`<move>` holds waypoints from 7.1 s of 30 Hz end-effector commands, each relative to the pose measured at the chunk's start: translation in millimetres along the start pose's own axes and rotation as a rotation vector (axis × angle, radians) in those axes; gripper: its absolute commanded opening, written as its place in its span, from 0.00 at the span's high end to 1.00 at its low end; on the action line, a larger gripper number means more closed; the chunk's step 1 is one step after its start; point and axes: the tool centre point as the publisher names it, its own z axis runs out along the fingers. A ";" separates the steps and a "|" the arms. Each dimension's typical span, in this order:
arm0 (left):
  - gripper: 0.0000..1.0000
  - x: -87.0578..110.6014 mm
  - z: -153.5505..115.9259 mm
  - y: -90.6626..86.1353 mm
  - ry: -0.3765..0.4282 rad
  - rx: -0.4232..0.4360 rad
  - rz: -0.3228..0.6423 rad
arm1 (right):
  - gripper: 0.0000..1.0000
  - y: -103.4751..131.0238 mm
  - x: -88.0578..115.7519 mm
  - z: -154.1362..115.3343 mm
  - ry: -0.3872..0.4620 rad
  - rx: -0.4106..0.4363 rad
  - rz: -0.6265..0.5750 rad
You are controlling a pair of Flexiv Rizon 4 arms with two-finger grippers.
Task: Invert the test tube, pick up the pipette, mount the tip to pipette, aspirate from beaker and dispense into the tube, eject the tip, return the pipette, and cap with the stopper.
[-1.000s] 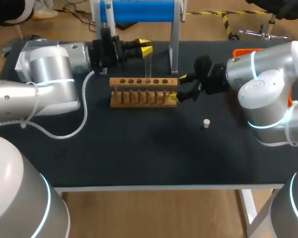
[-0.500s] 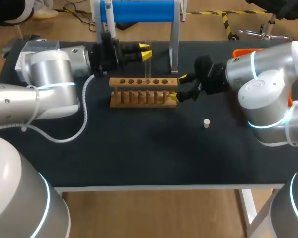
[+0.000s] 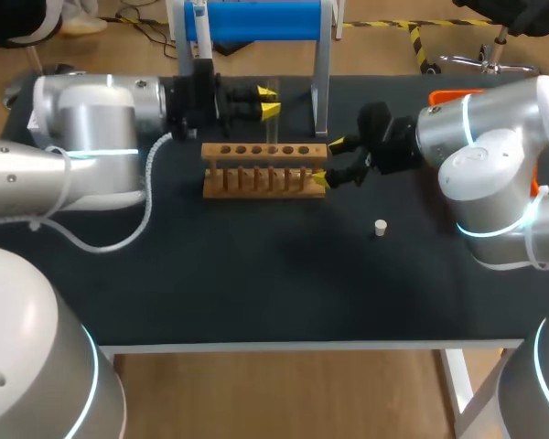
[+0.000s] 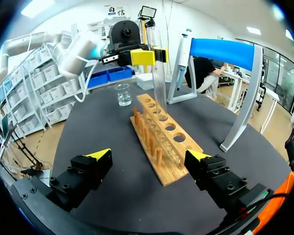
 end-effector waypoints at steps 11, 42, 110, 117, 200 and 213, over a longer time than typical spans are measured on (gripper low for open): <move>1.00 -3.9 -0.2 13.6 -0.012 -0.055 -0.018 | 0.00 0.2 -1.0 -1.4 0.005 0.002 0.000; 1.00 -1.8 2.3 29.0 -0.033 -0.069 -0.030 | 0.00 0.2 -1.0 -1.4 0.005 0.002 0.000; 0.00 5.3 8.7 43.5 0.002 -0.078 0.004 | 0.00 0.2 -1.0 -1.4 0.005 0.002 0.000; 0.00 5.5 5.5 41.2 -0.009 -0.075 0.013 | 0.00 0.2 -1.0 -1.4 0.005 0.002 0.000; 0.00 -15.2 -371.4 69.0 -0.900 -0.392 -0.261 | 0.00 0.2 -1.0 -1.4 0.005 0.002 0.000; 0.00 -27.0 -423.1 97.5 -1.022 -0.412 -0.339 | 0.00 0.2 -1.0 -1.4 0.005 0.002 0.000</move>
